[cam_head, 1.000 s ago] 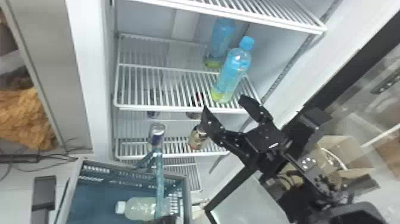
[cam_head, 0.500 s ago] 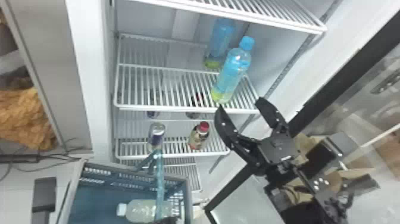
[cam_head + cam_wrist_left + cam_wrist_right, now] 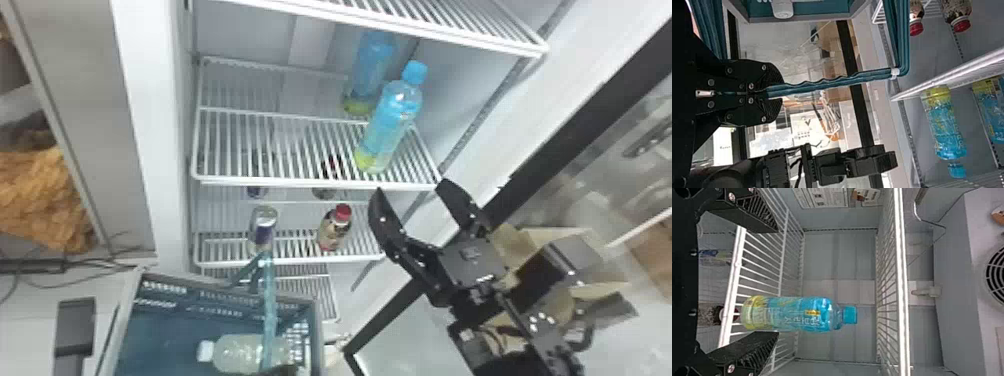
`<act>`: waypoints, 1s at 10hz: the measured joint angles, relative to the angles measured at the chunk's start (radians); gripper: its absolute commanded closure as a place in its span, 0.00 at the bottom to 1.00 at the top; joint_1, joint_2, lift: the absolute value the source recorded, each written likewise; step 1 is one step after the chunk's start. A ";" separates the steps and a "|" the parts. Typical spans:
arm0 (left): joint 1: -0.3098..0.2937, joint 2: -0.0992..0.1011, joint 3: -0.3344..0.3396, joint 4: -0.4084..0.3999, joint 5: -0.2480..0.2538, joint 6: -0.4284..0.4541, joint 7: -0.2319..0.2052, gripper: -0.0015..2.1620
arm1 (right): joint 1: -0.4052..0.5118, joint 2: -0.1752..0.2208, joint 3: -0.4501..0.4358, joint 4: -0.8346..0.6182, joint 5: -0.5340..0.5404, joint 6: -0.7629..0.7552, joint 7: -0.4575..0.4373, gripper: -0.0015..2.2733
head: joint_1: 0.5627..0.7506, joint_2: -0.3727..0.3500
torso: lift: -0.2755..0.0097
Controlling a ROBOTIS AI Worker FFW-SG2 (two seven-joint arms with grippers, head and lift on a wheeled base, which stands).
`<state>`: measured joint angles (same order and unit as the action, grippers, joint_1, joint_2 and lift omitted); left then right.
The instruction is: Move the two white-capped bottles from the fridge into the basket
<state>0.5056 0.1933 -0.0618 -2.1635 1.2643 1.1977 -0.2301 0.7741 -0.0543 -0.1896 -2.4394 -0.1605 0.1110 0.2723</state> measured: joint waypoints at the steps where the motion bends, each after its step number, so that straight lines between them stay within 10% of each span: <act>1: 0.000 0.000 -0.001 0.000 0.000 0.000 0.000 0.55 | -0.002 -0.001 0.000 0.009 -0.005 -0.008 -0.001 0.05 | 0.70 0.03 | 0.97; 10: -0.005 0.003 -0.006 0.000 0.000 0.007 0.000 0.55 | -0.003 -0.007 0.016 0.029 -0.018 -0.041 -0.017 0.05 | 0.70 0.03 | 0.97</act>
<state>0.5006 0.1964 -0.0678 -2.1635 1.2643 1.2050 -0.2301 0.7710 -0.0614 -0.1737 -2.4107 -0.1789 0.0698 0.2552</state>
